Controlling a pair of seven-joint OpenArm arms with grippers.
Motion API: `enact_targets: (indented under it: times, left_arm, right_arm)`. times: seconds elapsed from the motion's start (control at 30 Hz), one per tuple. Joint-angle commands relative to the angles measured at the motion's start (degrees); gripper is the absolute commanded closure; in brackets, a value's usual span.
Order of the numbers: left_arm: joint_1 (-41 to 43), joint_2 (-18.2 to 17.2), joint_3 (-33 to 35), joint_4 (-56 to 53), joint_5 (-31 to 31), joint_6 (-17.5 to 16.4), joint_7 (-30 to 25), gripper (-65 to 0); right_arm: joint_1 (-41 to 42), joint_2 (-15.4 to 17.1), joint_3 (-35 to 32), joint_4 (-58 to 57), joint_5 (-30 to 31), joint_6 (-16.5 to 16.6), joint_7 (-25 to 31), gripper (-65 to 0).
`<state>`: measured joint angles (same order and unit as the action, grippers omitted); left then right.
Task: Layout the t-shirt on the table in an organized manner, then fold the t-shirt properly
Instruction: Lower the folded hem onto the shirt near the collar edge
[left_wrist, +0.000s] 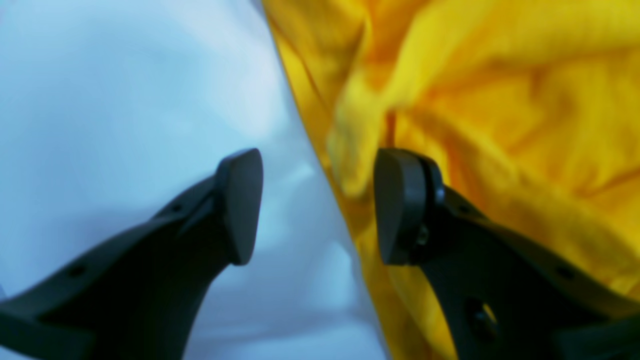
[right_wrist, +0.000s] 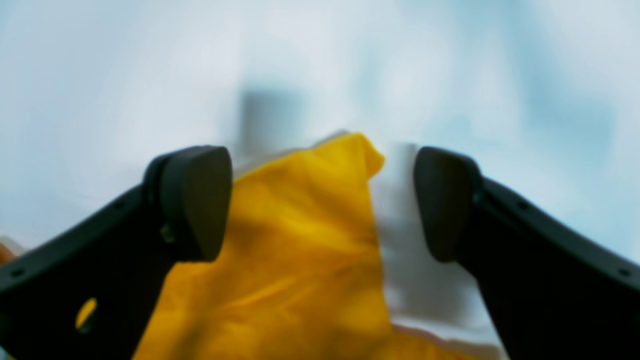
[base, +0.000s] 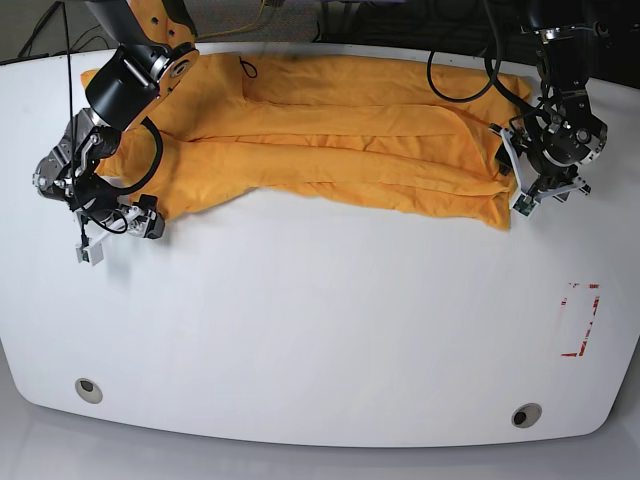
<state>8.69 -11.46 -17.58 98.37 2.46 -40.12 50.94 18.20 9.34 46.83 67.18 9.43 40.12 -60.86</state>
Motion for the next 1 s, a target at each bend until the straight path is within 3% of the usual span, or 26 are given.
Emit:
enact_targets:
  times: [0.0, 0.2, 0.3, 0.47, 0.73, 0.8, 0.97]
  left_arm:
    - [-0.6, -0.6, -0.2, 1.0, -0.4, 0.1, -1.0, -33.1]
    - [-0.7, -0.6, -0.1, 1.0, -0.4, 0.1, -1.0, -33.1]
    - [-0.7, -0.6, -0.1, 1.0, -0.4, 0.1, -1.0, -33.1]
    - [-0.7, -0.6, -0.1, 1.0, -0.4, 0.1, -1.0, -33.1]
    - [-0.7, -0.6, -0.1, 0.9, -0.4, 0.1, -1.0, -33.1]
    - [-0.7, -0.6, -0.1, 0.9, -0.4, 0.1, -1.0, -33.1]
    - [-0.7, -0.6, -0.1, 0.9, -0.4, 0.1, -1.0, -33.1]
  right_arm:
    - [-0.1, -0.4, -0.2, 1.0, -1.1, -0.1, -4.7, -54.7]
    - [-2.4, -1.6, -0.2, 4.3, 0.6, -0.1, -5.6, -54.3]
    - [-3.5, -1.7, -0.2, 5.9, 1.2, -0.1, -5.6, -50.4]
    - [-4.6, -1.8, -0.3, 6.4, 1.3, -0.1, -5.6, -37.3]
    - [-4.8, -1.7, -2.6, 6.6, 1.3, -0.1, -5.6, -2.8]
    - [-5.0, -1.7, -5.0, 7.2, 1.5, -0.1, -5.8, 0.0]
    - [-6.3, -1.8, -7.0, 15.4, 4.1, -0.1, -10.4, 0.0]
